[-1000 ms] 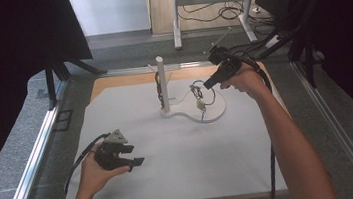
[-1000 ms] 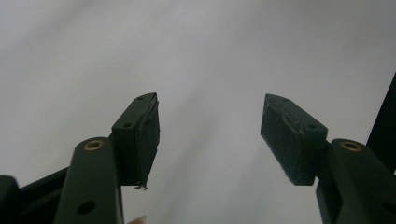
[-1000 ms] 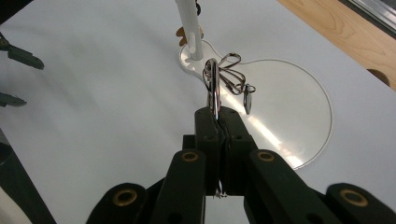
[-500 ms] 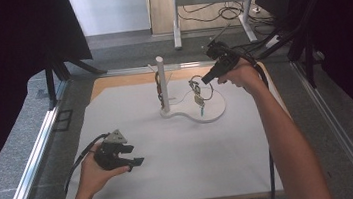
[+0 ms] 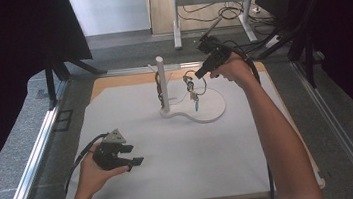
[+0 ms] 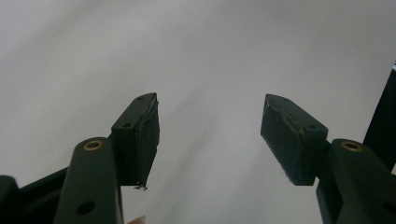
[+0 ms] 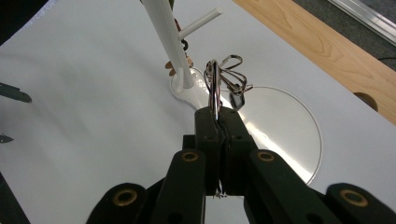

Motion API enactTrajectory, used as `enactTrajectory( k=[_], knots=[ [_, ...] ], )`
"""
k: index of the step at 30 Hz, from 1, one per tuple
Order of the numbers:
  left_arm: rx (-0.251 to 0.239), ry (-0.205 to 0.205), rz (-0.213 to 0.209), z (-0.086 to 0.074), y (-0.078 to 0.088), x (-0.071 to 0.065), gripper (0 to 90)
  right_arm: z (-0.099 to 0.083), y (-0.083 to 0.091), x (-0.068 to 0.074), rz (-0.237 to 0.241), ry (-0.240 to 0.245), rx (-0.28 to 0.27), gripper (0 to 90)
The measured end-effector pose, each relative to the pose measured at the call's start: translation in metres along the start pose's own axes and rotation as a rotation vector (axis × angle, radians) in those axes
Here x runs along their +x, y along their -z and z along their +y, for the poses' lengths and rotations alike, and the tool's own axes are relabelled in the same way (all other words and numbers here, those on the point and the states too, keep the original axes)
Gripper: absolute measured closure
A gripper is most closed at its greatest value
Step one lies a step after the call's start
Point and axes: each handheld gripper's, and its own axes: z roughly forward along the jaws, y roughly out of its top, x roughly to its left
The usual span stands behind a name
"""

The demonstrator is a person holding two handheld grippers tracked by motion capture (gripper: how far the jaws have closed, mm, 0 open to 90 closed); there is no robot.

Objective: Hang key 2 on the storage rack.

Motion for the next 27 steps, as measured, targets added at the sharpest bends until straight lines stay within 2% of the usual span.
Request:
enactTrajectory(
  k=[9, 27],
  knots=[
    [-0.003, -0.004, -0.004, 0.000, 0.001, 0.000, 38.0, 0.008, -0.004, -0.004, -0.015, -0.012, -0.001, 87.6],
    [-0.010, 0.003, -0.008, 0.000, 0.002, 0.000, 38.0, 0.022, -0.026, -0.017, -0.024, -0.031, 0.000, 87.6]
  ],
)
